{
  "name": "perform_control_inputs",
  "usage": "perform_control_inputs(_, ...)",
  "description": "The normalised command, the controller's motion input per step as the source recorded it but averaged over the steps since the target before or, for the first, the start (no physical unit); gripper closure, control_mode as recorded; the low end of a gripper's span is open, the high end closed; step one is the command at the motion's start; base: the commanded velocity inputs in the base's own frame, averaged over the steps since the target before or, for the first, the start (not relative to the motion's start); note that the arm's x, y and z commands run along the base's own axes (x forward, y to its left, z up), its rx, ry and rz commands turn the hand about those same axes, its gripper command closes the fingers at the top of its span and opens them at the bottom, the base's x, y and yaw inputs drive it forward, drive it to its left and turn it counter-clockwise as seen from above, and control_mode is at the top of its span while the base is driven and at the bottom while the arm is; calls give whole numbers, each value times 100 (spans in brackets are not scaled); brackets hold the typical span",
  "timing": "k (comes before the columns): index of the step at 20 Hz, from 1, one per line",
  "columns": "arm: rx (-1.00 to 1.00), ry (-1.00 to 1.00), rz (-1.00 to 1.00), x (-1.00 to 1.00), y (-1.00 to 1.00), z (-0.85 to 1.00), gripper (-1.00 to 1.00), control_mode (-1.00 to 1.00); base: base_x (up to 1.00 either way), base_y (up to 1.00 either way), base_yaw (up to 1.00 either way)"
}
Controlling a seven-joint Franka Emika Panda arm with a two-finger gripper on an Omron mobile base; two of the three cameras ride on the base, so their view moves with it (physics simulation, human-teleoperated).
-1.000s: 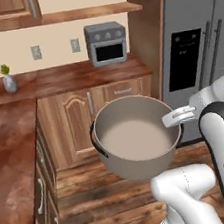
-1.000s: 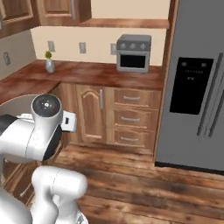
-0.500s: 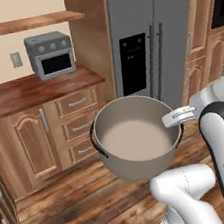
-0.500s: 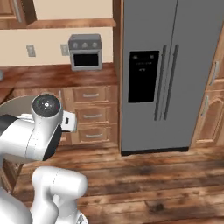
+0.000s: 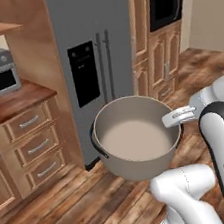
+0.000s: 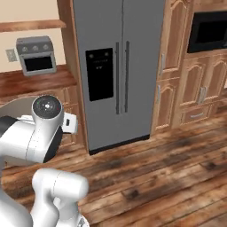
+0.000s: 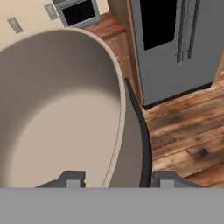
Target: Move the pot and pan from the stove into the sink.
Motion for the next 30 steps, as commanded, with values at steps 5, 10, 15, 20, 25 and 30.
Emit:
perform_control_inputs(5,0,0,0,0,0,0,100,100,0,-3,-50)
perform_control_inputs(10,0,0,0,0,0,0,100,100,0,-3,-49)
perform_control_inputs(15,0,0,0,0,0,0,100,100,0,-3,-49)
perform_control_inputs(20,0,0,0,0,0,0,100,100,0,-5,-49)
perform_control_inputs(25,0,0,0,0,0,0,100,100,0,-9,-47)
perform_control_inputs(30,0,0,0,0,0,0,100,100,0,-13,-45)
